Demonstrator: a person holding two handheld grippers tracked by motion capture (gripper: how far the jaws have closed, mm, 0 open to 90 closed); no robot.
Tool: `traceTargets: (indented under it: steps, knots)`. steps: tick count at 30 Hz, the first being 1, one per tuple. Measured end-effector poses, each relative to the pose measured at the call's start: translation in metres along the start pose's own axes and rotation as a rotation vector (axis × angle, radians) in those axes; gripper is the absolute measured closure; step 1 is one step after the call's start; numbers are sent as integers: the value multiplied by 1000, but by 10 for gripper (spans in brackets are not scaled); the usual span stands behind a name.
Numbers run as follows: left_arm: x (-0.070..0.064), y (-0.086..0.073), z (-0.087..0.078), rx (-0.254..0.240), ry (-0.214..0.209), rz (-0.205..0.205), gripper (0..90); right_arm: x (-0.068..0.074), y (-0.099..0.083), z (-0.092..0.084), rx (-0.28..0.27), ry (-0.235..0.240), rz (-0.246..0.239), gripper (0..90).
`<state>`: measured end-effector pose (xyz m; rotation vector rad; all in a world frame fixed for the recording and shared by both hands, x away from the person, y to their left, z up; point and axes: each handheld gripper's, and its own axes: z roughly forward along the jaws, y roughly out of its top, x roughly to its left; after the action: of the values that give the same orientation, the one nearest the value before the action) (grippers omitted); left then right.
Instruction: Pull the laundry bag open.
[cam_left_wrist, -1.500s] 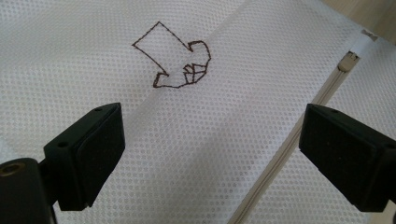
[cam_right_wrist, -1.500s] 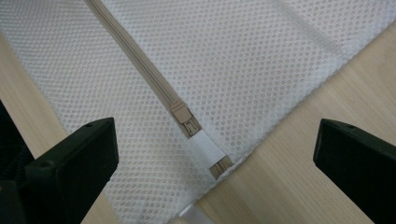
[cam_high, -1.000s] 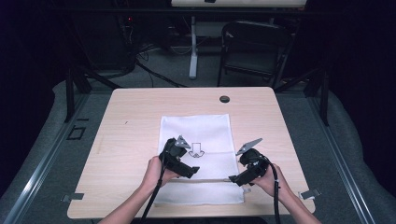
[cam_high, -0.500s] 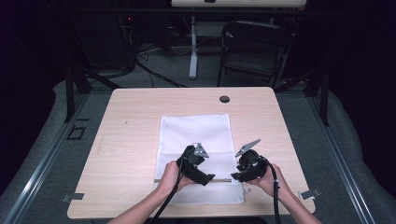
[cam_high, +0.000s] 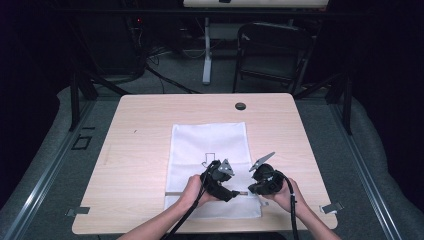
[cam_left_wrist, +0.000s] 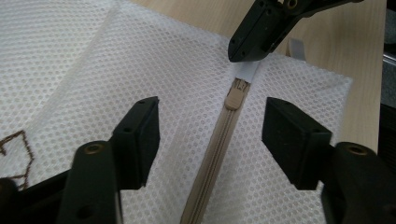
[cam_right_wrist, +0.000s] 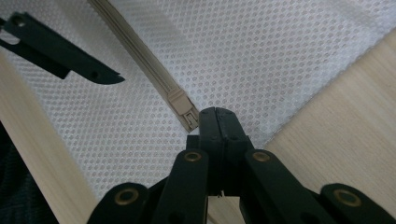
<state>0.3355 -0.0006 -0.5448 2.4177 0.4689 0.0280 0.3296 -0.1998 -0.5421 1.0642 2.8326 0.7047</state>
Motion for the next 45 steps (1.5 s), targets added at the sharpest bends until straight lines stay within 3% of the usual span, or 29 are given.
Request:
traceTargets:
  steps: [7, 8, 12, 14, 19, 24, 27, 34, 38, 45]
  knots:
    - [-3, 3, 17, 18, -48, 16, 514, 1, 0, 7, 22, 3, -6, 900]
    - [-5, 4, 22, 29, -42, 27, 565, 3, -2, 11, 10, -16, 7, 900]
    - [-7, 5, 27, 32, -44, 35, 602, 2, -3, 12, 0, -11, 26, 900]
    - [-8, 6, 29, 30, -51, 39, 636, 0, -3, 10, 23, -12, 21, 900]
    - [-12, 8, 34, 39, -33, 89, 720, 1, -6, 12, -24, -1, 70, 900]
    - [-10, 8, 34, 26, -47, 89, 793, -1, -4, 11, 8, 2, 72, 900]
    - [-13, 9, 34, 34, -33, 102, 797, -4, -3, 9, 31, 8, 50, 900]
    - [-10, 8, 36, 25, -46, 86, 783, -1, -3, 11, 12, -2, 76, 900]
    - [-12, 8, 36, 35, -45, 96, 807, 0, -3, 10, 26, -13, 54, 900]
    - [-11, 8, 34, 42, -55, 89, 816, 0, -4, 11, 10, -8, 72, 900]
